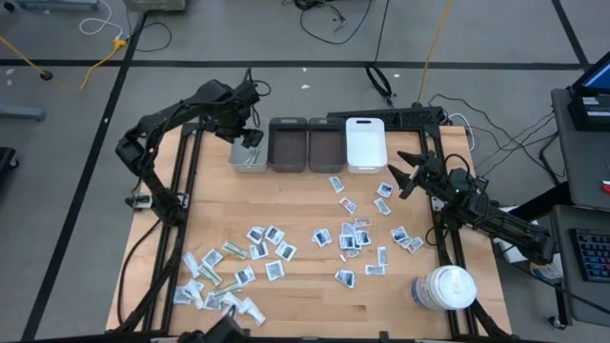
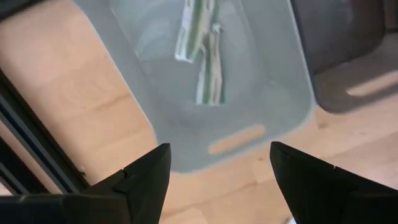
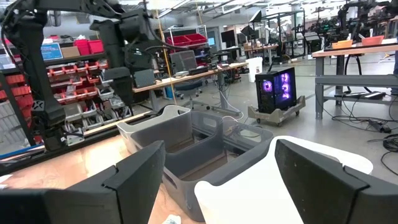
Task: Pick & Place First Aid Supplies
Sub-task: Put the bandage into the gray bin
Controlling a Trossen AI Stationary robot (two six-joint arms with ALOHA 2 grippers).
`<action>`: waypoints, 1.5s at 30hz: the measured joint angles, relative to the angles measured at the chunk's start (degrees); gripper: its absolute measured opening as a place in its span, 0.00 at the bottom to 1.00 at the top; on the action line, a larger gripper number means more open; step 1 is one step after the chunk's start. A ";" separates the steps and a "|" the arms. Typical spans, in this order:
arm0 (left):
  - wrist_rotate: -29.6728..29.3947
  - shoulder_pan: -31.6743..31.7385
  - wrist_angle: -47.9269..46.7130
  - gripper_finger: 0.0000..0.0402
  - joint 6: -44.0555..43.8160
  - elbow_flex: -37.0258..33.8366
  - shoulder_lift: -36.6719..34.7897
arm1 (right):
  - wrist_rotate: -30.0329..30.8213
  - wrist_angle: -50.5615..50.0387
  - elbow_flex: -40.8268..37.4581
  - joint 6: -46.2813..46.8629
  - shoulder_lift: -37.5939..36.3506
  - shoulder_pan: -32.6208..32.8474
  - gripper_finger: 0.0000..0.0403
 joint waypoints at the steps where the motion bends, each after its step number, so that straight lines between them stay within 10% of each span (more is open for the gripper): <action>1: 0.00 -0.96 0.00 0.71 -1.06 -0.55 -0.69 | 0.01 -0.02 -0.01 0.00 0.00 0.00 0.74; 17: 1.23 -22.98 0.32 0.67 -23.06 -18.90 -15.62 | 0.00 -0.01 0.01 0.00 0.00 0.01 0.74; 35: 2.33 -50.45 2.40 0.67 -48.36 -22.87 -18.90 | 0.01 0.00 0.00 0.00 -0.02 0.00 0.74; 45: 3.51 -59.49 3.45 0.64 -15.74 -22.87 -18.70 | 0.01 0.00 0.00 0.00 -0.02 0.01 0.74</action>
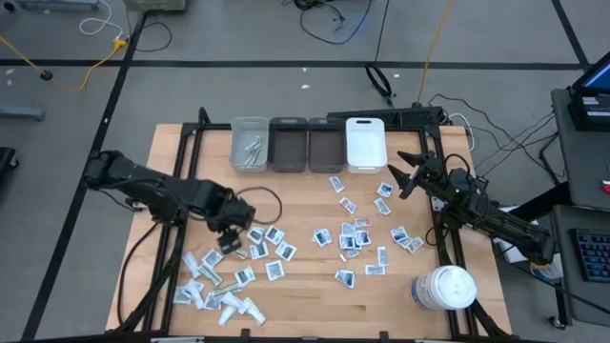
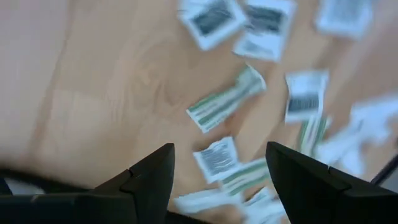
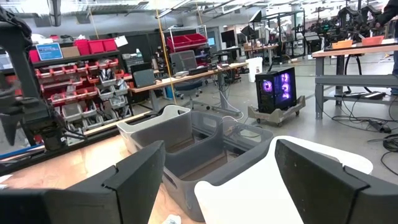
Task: Pick & Place First Aid Supplies
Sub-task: Put the bandage into the gray bin
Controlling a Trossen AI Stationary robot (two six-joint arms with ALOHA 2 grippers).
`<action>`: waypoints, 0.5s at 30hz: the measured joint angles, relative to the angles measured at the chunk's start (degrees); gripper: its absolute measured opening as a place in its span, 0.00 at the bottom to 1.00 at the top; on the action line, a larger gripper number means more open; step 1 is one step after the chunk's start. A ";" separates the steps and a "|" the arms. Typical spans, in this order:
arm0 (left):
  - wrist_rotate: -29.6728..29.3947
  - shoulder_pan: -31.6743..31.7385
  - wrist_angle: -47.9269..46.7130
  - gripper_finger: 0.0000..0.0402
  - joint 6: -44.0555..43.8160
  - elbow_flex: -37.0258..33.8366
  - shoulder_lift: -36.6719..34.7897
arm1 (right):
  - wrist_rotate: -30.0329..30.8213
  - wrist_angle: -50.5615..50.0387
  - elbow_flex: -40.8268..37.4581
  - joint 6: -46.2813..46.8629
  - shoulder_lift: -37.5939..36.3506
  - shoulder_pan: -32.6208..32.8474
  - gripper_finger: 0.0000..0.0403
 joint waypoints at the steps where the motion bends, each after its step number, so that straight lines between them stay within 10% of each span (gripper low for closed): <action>1: -0.10 -0.82 -0.02 0.64 3.89 0.00 0.00 | -0.01 0.00 0.00 0.00 0.00 -0.01 0.74; 15: -5.46 -8.78 4.32 0.67 31.51 -2.00 2.13 | -0.01 0.00 0.00 0.00 0.00 -0.01 0.74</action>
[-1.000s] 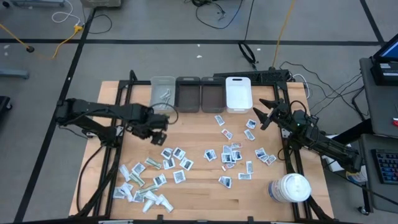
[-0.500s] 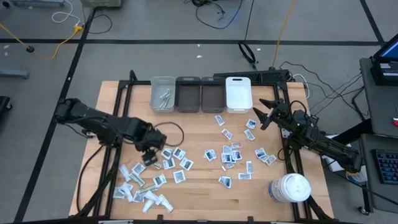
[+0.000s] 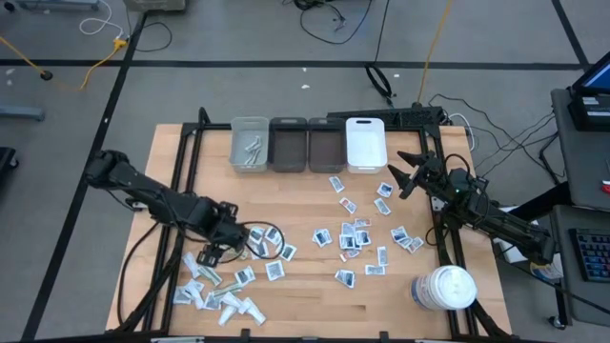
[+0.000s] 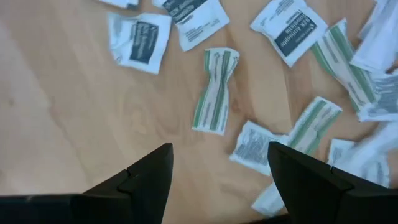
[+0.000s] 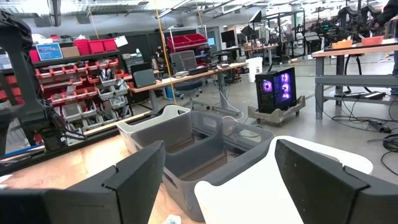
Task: Pick & Place First Aid Supplies
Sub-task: Put the bandage into the gray bin
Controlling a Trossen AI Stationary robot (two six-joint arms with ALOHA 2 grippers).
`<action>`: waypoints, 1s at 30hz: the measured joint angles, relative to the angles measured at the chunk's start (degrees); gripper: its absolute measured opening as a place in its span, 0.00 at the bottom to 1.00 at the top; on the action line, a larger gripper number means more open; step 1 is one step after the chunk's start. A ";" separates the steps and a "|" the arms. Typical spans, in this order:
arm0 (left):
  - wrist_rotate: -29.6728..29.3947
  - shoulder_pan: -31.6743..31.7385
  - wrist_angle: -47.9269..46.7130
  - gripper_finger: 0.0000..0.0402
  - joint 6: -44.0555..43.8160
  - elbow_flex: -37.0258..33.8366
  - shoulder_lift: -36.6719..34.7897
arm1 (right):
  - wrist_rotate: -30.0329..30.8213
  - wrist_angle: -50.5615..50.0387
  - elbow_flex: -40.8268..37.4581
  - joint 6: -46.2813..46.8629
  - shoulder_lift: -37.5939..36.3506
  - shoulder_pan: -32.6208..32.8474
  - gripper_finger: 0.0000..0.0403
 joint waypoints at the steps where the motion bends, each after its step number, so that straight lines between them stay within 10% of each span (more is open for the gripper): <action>1: 0.01 -0.36 0.68 0.67 -0.02 -0.44 0.55 | 0.01 -0.01 0.00 0.00 0.00 0.00 0.74; 30: 1.75 -1.85 24.45 0.65 2.95 -10.51 12.92 | 0.00 0.02 0.00 0.00 0.00 0.01 0.74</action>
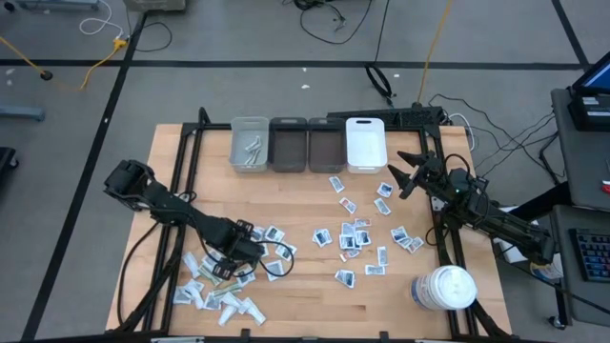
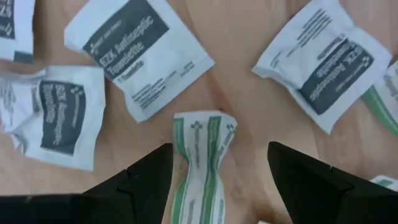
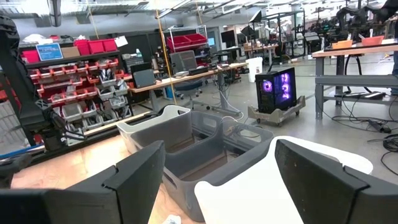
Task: Pick & Place First Aid Supplies
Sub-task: Put the bandage into the gray bin
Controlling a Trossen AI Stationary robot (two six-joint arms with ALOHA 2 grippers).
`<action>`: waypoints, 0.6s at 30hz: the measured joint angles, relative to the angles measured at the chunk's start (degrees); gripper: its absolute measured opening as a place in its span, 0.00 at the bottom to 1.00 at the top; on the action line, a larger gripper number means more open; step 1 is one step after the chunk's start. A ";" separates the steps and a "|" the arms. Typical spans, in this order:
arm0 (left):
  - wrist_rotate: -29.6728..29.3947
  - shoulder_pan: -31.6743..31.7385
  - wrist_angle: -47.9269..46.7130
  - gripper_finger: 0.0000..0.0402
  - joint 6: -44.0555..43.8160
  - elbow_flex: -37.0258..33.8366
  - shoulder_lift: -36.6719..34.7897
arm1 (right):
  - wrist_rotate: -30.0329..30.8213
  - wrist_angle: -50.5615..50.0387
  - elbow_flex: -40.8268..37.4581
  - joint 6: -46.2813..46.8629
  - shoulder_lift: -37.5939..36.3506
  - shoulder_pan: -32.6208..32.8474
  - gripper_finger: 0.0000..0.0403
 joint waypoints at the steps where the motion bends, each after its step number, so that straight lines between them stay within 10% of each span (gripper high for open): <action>1: 0.04 -0.02 -0.02 0.63 0.06 0.00 0.00 | 0.02 -0.02 0.01 0.00 0.00 0.00 0.74; 14: 2.82 0.13 0.25 0.04 0.42 -0.02 -0.02 | 0.00 -0.02 -0.01 0.00 0.00 -0.02 0.74; 18: 4.13 0.12 0.42 0.02 0.39 -0.01 -0.02 | 0.02 -0.02 0.01 0.00 0.00 -0.02 0.74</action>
